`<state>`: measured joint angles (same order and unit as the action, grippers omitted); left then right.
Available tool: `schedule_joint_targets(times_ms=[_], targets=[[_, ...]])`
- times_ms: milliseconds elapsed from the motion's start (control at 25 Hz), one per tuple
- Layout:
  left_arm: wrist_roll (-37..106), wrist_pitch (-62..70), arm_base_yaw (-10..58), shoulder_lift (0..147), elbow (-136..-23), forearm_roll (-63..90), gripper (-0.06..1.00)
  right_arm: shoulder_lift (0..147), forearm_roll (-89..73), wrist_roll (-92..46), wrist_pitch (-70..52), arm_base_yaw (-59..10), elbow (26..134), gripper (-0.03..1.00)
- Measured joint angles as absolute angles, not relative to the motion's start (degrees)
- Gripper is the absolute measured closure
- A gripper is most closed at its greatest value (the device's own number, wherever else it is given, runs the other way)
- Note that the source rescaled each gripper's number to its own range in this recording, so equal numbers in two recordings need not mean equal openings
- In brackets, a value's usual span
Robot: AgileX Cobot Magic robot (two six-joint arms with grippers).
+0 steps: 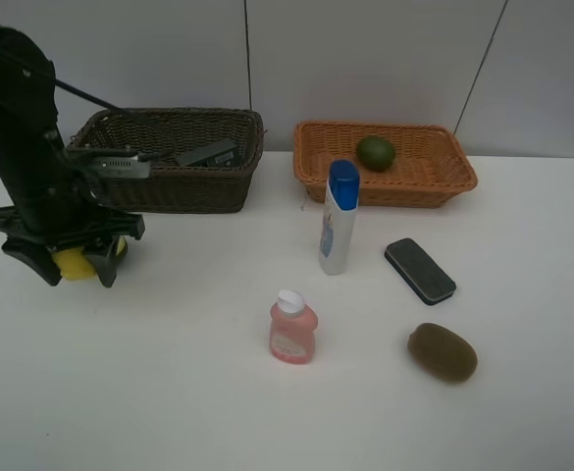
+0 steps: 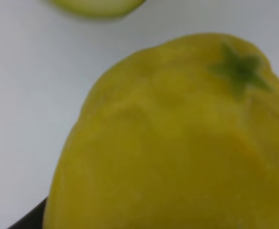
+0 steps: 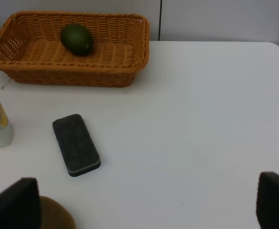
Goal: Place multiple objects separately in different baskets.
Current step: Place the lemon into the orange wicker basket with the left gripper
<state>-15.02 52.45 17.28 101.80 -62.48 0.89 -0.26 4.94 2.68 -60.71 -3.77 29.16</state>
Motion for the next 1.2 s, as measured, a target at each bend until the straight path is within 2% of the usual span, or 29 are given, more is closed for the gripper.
schedule_joint_targets(times_ms=[280, 440, 640, 760, 880, 920, 960, 1040, 1120, 1200], targets=[[-4.0, 53.6, 22.3, 115.0, -92.2, 14.2, 0.47, -0.3, 4.9, 2.7, -60.7, -3.8, 29.2, -0.03], [-2.4, 54.4, 27.2, 128.1, -112.8, 15.1, 0.47, -0.3, 4.9, 2.7, -60.7, -3.8, 29.2, -0.03], [-1.9, 48.5, 30.8, 144.0, -135.6, 15.1, 0.47, -0.3, 4.9, 2.7, -60.7, -3.8, 29.2, -0.03], [-1.8, 44.0, 31.4, 150.7, -144.7, 15.0, 0.47, -0.3, 4.9, 2.7, -60.7, -3.8, 29.2, -0.03], [-1.8, 40.0, 31.4, 154.7, -149.2, 15.0, 0.47, -0.3, 4.9, 2.7, -60.7, -3.8, 29.2, -0.03], [-1.5, 39.3, 31.4, 155.4, -149.5, 15.0, 0.45, -0.3, 4.9, 2.7, -60.7, -3.8, 29.2, -0.03], [-1.2, 39.0, 31.4, 155.8, -149.6, 14.9, 0.37, -0.3, 4.9, 2.7, -60.7, -3.8, 29.2, -0.03], [0.4, 38.9, 31.4, 155.9, -149.7, 14.8, 0.09, -0.3, 4.9, 2.7, -60.7, -3.8, 29.2, -0.03], [2.3, 38.8, 31.4, 155.9, -150.0, 14.8, -0.01, -0.3, 4.9, 2.7, -60.7, -3.8, 29.2, -0.03], [3.1, 39.1, 31.4, 155.6, -150.1, 14.9, -0.04, -0.3, 4.9, 2.7, -60.7, -3.8, 29.2, -0.03]])
